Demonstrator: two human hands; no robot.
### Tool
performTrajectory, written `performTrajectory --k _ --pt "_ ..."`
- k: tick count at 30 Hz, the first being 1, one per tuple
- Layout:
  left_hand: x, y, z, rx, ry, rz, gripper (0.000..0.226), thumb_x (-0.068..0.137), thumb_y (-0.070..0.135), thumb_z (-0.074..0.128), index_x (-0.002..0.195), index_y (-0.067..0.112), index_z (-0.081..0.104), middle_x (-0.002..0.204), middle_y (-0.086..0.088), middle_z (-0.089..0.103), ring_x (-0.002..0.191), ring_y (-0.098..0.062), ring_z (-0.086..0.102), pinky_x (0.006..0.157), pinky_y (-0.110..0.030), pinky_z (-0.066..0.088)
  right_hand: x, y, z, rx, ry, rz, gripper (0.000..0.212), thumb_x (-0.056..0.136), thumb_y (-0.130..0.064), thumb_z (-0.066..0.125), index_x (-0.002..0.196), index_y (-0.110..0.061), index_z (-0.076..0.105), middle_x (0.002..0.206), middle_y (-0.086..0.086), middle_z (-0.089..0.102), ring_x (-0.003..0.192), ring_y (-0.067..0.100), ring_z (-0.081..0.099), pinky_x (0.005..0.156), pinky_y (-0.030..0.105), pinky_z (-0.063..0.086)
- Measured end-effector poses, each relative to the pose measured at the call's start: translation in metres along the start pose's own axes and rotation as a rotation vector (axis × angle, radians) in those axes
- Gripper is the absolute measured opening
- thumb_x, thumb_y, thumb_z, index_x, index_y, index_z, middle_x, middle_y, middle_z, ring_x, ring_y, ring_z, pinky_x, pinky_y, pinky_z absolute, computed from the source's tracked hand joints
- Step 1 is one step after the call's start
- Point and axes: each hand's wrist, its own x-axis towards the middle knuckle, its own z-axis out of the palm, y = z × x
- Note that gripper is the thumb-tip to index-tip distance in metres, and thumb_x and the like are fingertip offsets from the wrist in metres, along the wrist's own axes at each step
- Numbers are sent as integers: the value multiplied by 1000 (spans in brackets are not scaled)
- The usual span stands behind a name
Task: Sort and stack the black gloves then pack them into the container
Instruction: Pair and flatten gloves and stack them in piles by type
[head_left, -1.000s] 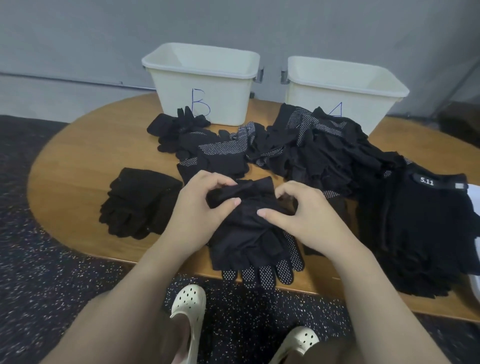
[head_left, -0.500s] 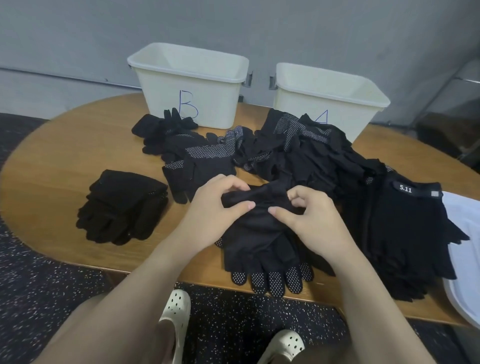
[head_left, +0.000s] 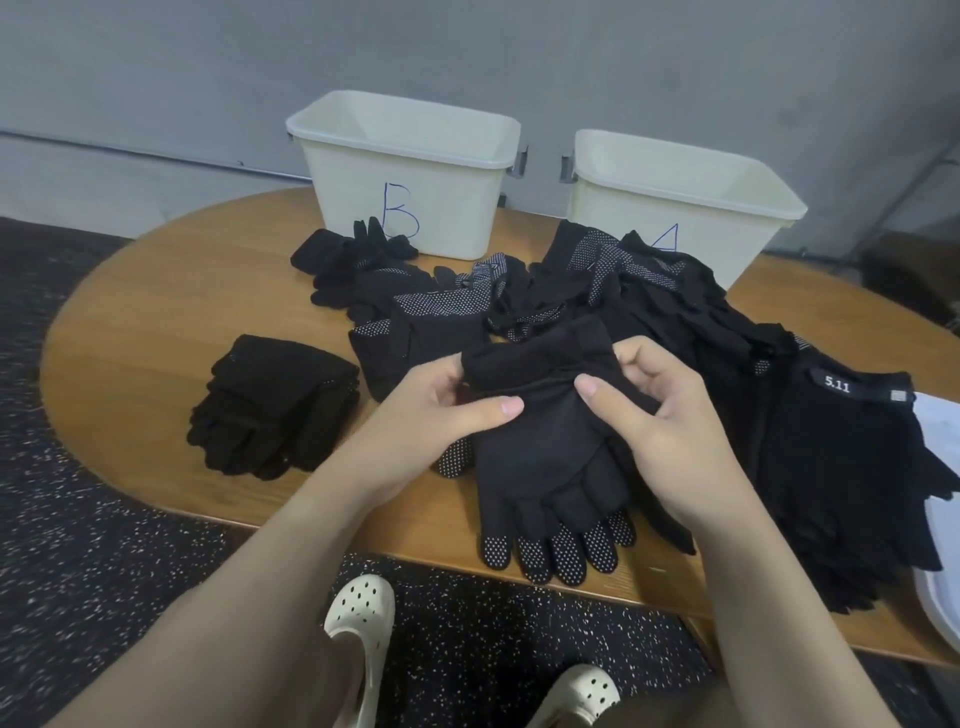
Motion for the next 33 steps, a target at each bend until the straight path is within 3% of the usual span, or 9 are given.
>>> performTrajectory --k 3,8,11,14,20,24,28,30,33 --pt "-2 1 1 89 -25 4 38 94 6 70 130 17 66 127 10 72 120 -6 65 95 -18 51 1 -2 3 55 -8 8 26 93 -27 71 95 -4 60 100 20 68 102 42 65 95 61 53" --pt "1 -3 -1 203 -5 -4 36 96 17 71 132 21 67 130 12 70 124 -6 63 109 -33 48 3 1 6 60 -30 -1 17 96 -23 71 95 -9 61 101 15 70 103 39 66 92 57 56" --pt "2 -3 -1 211 31 -15 41 91 39 74 130 29 69 133 10 68 125 -8 62 112 -42 46 3 2 4 113 -51 -4 5 98 -15 69 97 -12 65 104 8 73 105 30 69 92 45 57" --pt "3 1 -1 214 55 -3 46 84 54 70 126 38 70 133 9 65 126 -8 60 112 -42 46 3 3 5 208 -48 4 14 93 -25 72 98 -14 66 107 10 73 106 32 68 96 50 55" --pt "-16 14 -8 58 148 -21 23 99 23 65 119 17 73 118 1 76 114 -17 70 103 -40 53 6 -2 30 406 -93 130 5 93 -16 69 98 -15 70 105 12 77 100 26 72 87 38 56" --pt "-30 13 -34 127 275 -126 19 97 24 67 112 17 76 110 4 78 107 -15 73 104 -44 52 7 3 59 245 -164 220 7 99 -13 68 105 -9 69 101 8 79 98 25 76 88 43 60" --pt "-38 14 -52 245 328 -163 16 97 23 69 110 19 77 106 7 79 103 -11 74 102 -43 54 7 1 79 30 -123 251 9 95 -26 73 100 -19 70 91 -2 80 81 17 77 63 35 58" --pt "-40 15 -58 271 363 -178 16 96 25 70 109 20 77 105 7 79 101 -11 74 100 -44 56 7 -4 86 59 -135 317 13 95 -26 73 105 -18 69 91 0 79 74 20 77 53 33 57" --pt "-44 16 -70 274 398 -198 18 96 28 70 110 20 78 105 6 79 100 -13 75 98 -45 56 8 -10 94 147 -183 381 21 95 -23 73 113 -15 66 92 6 79 66 22 74 50 31 57"
